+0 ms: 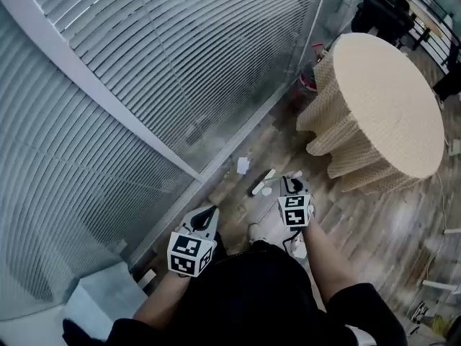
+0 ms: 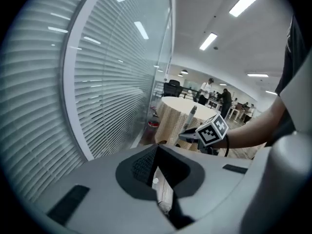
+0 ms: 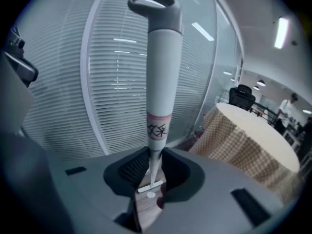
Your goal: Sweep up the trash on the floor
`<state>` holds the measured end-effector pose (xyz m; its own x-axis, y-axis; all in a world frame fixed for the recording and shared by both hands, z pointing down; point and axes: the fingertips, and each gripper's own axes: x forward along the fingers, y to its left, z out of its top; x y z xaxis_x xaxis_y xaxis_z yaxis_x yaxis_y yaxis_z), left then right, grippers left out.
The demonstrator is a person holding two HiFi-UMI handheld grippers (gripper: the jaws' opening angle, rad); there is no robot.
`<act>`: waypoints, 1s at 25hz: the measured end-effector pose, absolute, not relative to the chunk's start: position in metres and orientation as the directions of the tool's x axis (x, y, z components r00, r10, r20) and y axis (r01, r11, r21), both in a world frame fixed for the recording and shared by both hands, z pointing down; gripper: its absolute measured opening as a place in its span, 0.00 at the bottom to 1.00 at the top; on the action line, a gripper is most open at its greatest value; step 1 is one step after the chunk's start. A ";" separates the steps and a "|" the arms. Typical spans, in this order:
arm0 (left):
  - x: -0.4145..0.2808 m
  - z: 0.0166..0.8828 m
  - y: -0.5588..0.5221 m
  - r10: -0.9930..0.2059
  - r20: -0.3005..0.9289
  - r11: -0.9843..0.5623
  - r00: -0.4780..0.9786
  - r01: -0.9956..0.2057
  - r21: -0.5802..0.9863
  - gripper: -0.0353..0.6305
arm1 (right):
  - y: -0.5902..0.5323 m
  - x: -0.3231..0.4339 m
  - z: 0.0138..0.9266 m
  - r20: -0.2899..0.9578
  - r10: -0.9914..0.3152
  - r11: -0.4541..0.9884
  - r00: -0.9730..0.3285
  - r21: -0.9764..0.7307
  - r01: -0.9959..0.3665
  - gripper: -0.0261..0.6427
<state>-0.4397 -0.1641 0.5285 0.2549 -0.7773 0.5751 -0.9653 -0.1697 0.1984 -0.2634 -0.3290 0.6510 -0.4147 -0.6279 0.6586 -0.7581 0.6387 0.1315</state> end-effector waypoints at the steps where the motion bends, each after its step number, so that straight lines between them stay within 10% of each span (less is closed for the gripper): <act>1: -0.442 0.526 -0.170 -0.768 0.571 -0.218 0.291 -0.956 0.195 0.05 | -0.323 -0.257 0.654 0.669 -0.638 0.606 -0.383 0.129 -0.785 0.17; 25: -0.331 0.536 -0.237 -0.452 0.550 -0.736 0.702 -0.642 0.215 0.05 | -0.204 -0.069 0.660 0.704 -0.706 0.112 0.076 0.217 -0.970 0.18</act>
